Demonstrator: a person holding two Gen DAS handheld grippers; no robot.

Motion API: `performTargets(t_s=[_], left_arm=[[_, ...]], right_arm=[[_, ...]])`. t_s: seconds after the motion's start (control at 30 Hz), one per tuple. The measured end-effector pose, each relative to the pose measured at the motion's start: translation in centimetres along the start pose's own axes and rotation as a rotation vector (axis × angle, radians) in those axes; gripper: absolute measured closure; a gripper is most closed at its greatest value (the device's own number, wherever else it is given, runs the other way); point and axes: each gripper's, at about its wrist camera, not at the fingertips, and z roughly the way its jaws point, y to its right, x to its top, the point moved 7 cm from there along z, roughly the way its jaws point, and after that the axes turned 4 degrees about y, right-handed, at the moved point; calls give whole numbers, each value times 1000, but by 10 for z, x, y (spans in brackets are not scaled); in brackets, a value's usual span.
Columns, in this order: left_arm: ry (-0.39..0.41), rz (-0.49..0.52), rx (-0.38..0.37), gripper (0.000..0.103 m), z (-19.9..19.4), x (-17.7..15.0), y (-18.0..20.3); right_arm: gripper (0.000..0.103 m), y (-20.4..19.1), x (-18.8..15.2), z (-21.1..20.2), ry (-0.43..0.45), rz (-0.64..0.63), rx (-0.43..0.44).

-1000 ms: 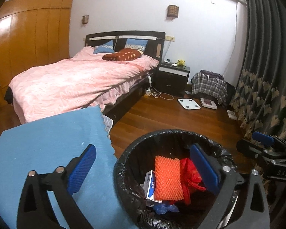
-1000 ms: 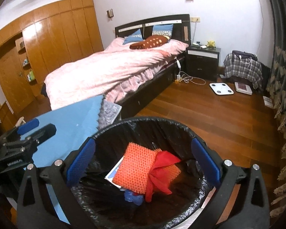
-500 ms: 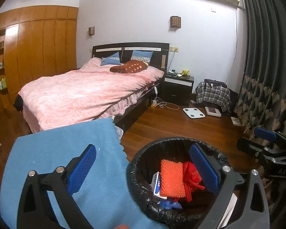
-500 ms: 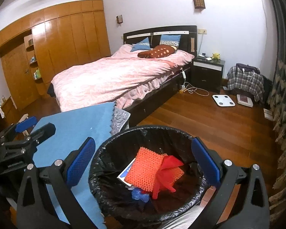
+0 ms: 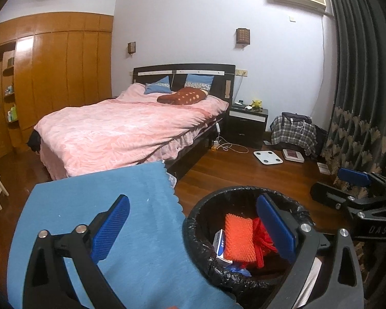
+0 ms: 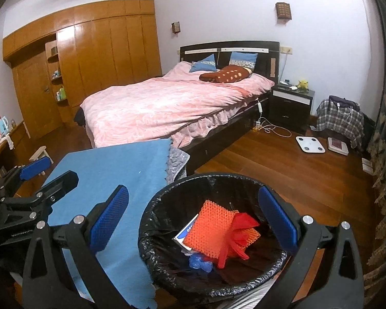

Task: Collect trash

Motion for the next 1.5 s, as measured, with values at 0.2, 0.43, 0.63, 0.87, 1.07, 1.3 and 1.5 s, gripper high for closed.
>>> performTargets(t_s=[0.2, 0.43, 0.63, 0.87, 1.07, 1.3, 1.5], left_arm=[[9, -6, 7, 6, -4, 0, -3], [9, -6, 6, 6, -5, -1, -4], [9, -6, 8, 6, -6, -1, -4], [8, -6, 7, 6, -7, -2, -5], [8, -5, 8, 6, -7, -1, -5], [6, -6, 8, 6, -6, -2, -5], [4, -6, 8, 6, -7, -4, -6]], right_arm=[[5, -3, 0, 0, 0, -3, 6], [5, -4, -2, 0, -2, -7, 7], [5, -4, -2, 0, -1, -4, 6], [5, -5, -2, 0, -1, -4, 6], [5, -5, -1, 0, -1, -4, 7], [5, -5, -1, 0, -4, -3, 6], [5, -7, -2, 0, -5, -4, 7]])
